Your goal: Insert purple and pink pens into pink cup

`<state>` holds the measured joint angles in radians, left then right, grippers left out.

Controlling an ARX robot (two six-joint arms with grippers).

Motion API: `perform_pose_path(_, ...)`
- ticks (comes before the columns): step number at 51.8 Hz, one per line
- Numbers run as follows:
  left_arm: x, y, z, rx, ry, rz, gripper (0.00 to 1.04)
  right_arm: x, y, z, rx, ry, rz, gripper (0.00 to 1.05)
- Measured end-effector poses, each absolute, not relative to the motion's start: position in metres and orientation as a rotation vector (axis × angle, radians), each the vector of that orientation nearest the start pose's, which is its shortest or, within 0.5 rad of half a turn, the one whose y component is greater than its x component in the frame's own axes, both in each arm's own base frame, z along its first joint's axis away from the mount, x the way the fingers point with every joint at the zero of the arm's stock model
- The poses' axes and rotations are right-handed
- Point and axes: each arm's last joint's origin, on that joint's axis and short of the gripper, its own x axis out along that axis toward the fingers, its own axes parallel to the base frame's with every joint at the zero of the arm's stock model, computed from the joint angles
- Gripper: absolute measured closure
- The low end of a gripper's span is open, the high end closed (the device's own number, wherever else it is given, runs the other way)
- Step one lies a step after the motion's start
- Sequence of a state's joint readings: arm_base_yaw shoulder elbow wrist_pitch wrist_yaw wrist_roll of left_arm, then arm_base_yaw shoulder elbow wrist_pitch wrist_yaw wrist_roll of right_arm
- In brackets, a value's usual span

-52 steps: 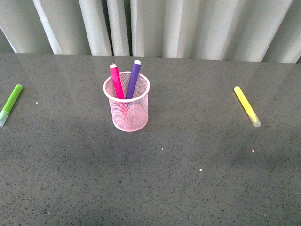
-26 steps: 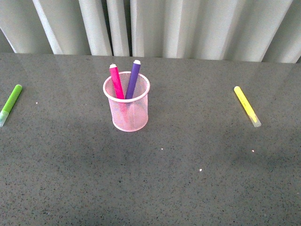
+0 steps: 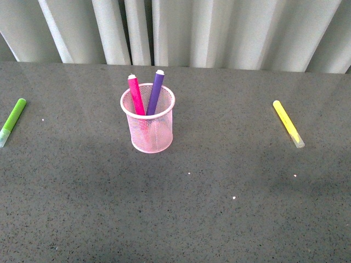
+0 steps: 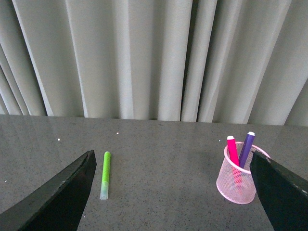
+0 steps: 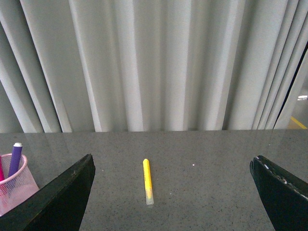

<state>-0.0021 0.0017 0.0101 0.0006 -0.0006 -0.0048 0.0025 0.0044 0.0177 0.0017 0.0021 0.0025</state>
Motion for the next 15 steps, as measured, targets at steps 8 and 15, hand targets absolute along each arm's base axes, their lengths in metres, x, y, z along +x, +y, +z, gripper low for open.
perform_pose_path(8,0.0972,-0.0002,0.1669,-0.005,-0.009,-0.001,0.07,0.0969,0.0002,0.1694,0.003,-0.015,0.0,0.07)
perform_pose_path(15,0.0972,-0.0002,0.1669,-0.005,-0.009,-0.002,0.07,0.0969,0.0002,0.1694,0.003,-0.015,0.0,0.07)
